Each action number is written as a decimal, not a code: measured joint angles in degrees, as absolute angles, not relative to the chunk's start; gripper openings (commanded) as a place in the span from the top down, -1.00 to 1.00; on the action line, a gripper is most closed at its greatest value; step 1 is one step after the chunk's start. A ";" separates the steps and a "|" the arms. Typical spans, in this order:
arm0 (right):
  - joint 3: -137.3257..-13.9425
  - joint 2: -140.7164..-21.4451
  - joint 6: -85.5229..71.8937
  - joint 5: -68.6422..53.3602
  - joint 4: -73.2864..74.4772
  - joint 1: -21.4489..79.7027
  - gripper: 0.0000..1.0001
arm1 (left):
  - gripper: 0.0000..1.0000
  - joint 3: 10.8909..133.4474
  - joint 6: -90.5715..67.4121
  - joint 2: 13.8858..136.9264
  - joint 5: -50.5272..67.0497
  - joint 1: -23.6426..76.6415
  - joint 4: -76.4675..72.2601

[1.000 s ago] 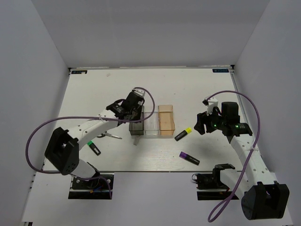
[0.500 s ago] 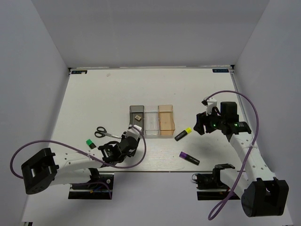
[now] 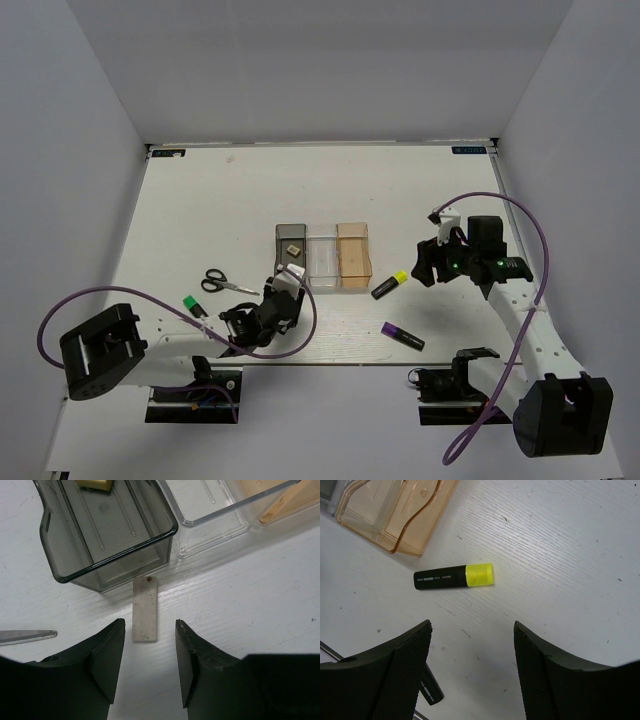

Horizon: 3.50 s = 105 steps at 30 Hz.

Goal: Sort the stationery into containers
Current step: Pick up the stationery from the center of the board, then place the stationery in the storage box, then pick up the scissors from the center of the board.

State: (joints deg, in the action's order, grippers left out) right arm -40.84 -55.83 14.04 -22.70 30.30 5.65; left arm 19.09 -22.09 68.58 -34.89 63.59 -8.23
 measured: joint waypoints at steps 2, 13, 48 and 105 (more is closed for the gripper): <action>-40.84 -55.90 14.02 -22.72 30.33 5.65 -0.39 | -0.14 18.83 -22.35 69.12 -35.20 63.61 -9.08; -40.84 -55.90 14.02 -22.72 30.33 5.65 -0.39 | -0.11 17.98 -23.75 73.14 -36.75 63.61 -10.33; -40.84 -54.94 14.00 -22.90 30.35 5.63 -0.39 | 0.65 48.07 -23.11 78.04 -30.63 45.21 14.70; -41.04 -53.43 14.41 -22.98 30.50 5.65 0.18 | 0.30 43.66 -54.08 81.69 -5.37 3.09 29.58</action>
